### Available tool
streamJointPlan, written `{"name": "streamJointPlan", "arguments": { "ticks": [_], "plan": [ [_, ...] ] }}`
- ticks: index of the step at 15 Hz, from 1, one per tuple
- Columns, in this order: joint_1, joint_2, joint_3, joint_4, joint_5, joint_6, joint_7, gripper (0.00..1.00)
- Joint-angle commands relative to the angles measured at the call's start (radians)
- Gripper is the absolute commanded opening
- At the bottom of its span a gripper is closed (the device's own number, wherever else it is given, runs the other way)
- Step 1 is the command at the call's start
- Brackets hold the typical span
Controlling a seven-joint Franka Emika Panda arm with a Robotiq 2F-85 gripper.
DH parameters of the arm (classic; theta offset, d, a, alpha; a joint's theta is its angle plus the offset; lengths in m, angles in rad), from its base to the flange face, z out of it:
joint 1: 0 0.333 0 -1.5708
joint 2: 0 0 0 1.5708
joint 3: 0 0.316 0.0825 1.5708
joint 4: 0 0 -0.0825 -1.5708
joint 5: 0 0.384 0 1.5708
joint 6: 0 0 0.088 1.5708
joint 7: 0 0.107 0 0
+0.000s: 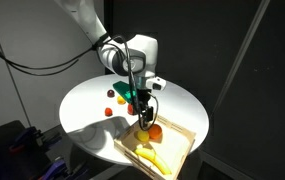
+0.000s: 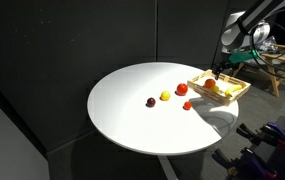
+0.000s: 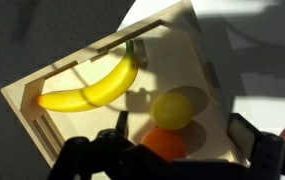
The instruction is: Put the toy orange and lemon on the tray
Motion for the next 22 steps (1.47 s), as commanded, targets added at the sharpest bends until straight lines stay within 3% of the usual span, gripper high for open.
{"name": "streamJointPlan", "arguments": {
  "ticks": [1,13,22],
  "plan": [
    [0.004,-0.013,0.022,-0.005,0.014,-0.009,-0.036,1.0],
    [0.074,-0.058,0.127,-0.089,0.009,-0.015,-0.143,1.0],
    [0.127,-0.216,0.155,-0.2,0.012,-0.079,-0.107,1.0]
  ]
}}
